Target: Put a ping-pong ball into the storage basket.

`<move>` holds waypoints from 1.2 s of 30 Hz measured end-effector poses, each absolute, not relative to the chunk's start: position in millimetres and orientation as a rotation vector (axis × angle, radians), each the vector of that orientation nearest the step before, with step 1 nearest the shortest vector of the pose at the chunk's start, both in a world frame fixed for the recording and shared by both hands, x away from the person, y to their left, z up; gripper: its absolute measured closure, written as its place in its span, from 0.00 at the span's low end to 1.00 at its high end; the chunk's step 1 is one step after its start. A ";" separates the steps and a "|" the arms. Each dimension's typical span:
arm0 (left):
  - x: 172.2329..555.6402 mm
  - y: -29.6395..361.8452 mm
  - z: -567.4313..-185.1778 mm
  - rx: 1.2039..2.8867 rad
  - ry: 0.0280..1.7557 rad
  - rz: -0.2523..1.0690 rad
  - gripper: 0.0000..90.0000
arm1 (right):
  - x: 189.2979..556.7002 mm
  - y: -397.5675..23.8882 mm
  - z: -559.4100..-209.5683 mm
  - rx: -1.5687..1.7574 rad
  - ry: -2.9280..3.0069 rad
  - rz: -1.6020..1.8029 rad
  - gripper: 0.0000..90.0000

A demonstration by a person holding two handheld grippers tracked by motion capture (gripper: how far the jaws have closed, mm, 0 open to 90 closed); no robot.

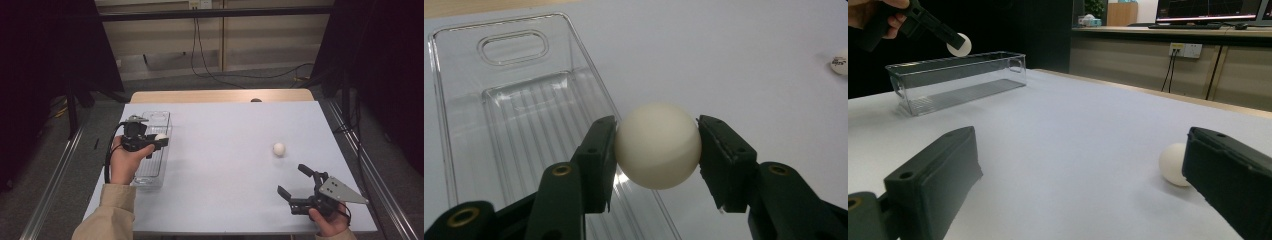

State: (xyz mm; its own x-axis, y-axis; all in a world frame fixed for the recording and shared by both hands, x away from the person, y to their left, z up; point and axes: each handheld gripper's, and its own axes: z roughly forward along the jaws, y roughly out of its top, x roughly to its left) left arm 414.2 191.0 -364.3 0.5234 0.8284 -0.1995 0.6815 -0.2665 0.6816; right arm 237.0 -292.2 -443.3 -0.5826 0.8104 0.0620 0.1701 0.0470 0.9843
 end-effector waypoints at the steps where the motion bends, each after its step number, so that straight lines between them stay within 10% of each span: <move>1: 414.2 191.9 -364.3 2.026 1.227 0.254 0.57 | 237.0 -292.2 -443.3 0.984 1.802 1.575 0.01; 36: 412.5 208.7 -374.2 2.007 1.278 0.283 0.57 | 237.1 -292.1 -443.4 0.984 1.805 1.572 0.02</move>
State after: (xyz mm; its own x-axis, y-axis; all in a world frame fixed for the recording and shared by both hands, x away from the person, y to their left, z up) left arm 412.5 208.7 -374.2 0.4821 0.8552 -0.1904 0.6951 -0.2410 0.6773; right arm 237.1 -292.1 -443.4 -0.5831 0.8102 0.0605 0.1709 0.0495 0.9841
